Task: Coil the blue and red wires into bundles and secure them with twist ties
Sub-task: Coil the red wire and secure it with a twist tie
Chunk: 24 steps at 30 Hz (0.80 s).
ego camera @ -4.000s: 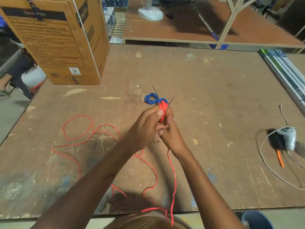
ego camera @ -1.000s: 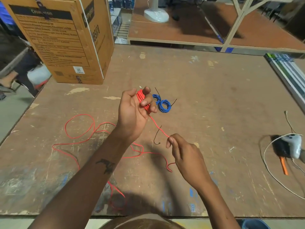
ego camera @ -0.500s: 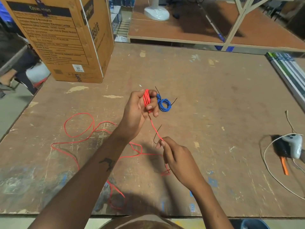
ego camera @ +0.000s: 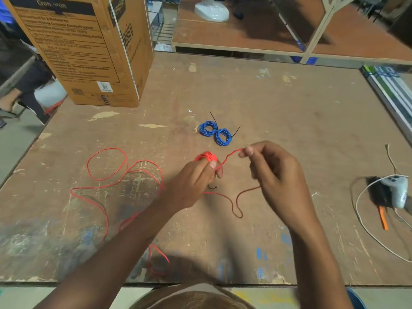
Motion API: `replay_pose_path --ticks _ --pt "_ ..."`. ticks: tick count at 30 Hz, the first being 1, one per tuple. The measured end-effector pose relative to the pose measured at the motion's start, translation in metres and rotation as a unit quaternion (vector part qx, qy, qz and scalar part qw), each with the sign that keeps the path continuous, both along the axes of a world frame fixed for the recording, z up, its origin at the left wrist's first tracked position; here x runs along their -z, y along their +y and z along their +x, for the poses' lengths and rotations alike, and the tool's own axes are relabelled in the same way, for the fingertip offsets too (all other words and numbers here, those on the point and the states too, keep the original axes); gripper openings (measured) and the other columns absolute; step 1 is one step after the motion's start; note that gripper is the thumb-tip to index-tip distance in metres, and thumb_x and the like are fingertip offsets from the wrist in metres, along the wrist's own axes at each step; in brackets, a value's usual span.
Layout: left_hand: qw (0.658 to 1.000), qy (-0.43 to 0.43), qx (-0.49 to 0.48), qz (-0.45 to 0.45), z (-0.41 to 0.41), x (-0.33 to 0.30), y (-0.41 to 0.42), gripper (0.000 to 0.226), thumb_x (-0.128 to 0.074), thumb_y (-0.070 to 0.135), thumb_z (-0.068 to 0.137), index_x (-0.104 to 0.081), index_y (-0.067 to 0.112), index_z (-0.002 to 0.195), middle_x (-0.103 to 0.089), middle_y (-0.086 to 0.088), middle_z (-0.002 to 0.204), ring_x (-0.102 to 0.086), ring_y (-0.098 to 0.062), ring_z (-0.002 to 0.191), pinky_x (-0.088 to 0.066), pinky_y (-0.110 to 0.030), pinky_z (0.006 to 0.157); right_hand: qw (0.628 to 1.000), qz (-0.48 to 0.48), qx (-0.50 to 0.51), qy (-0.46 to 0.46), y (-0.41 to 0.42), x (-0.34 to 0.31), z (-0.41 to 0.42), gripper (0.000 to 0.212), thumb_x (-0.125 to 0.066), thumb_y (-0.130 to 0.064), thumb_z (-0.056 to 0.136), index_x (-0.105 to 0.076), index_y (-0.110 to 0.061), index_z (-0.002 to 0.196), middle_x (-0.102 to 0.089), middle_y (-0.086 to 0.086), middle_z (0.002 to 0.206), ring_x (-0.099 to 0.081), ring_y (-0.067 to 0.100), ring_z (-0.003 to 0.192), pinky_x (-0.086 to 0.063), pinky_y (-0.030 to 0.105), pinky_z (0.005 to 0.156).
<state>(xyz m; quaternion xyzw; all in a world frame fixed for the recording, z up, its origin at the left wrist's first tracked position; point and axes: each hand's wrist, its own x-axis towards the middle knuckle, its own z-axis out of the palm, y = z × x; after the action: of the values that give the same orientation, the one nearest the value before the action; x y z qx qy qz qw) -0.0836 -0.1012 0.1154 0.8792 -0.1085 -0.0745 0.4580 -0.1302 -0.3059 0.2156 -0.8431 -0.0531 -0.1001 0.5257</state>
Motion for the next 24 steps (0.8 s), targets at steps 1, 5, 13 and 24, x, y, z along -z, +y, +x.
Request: replay_pose_path --ticks 1,5,13,24 --pt "1.000 0.011 0.001 -0.022 -0.008 -0.006 -0.003 0.029 -0.030 0.047 0.114 -0.051 0.047 0.094 -0.052 0.026 0.088 -0.047 0.013 0.083 -0.042 -0.025 0.092 1.000 0.000 0.016 -0.013 -0.003 -0.001 0.011 0.022 -0.062 -0.039 0.109 -0.075 -0.027 0.097 -0.059 -0.006 0.065 -0.051 0.013 0.059 -0.041 0.034 0.059" --pt "0.979 0.037 0.110 -0.169 -0.029 -0.039 -0.014 0.040 -0.031 0.025 0.111 -0.055 0.017 0.080 -0.050 0.014 0.064 -0.040 -0.005 0.059 -0.036 -0.021 0.066 0.996 0.086 0.015 -0.025 -0.006 0.012 0.053 0.016 -0.071 -0.028 0.105 -0.080 -0.017 0.097 -0.067 -0.007 0.068 -0.056 0.013 0.063 -0.043 0.028 0.063" --pt "0.918 0.061 0.148 -0.363 -0.023 -0.062 -0.011 0.036 -0.038 0.043 0.097 -0.056 0.024 0.072 -0.028 0.003 0.057 -0.028 -0.016 0.051 -0.028 -0.038 0.055 0.980 0.168 -0.090 0.054 0.031 0.092 0.053 0.034 -0.063 -0.007 0.107 -0.077 -0.031 0.086 -0.074 0.000 0.082 -0.062 0.022 0.078 -0.050 0.047 0.071" --pt "0.913 -0.051 -0.059 -0.401 0.022 -0.048 -0.016 0.039 -0.028 0.028 0.105 -0.060 0.007 0.098 -0.047 0.008 0.060 -0.055 -0.021 0.061 -0.048 -0.026 0.071 0.986 0.068 -0.115 0.101 0.047 0.103 -0.026 0.019 -0.052 -0.033 0.114 -0.071 -0.030 0.118 -0.046 -0.005 0.065 -0.047 0.013 0.061 -0.042 0.033 0.065"
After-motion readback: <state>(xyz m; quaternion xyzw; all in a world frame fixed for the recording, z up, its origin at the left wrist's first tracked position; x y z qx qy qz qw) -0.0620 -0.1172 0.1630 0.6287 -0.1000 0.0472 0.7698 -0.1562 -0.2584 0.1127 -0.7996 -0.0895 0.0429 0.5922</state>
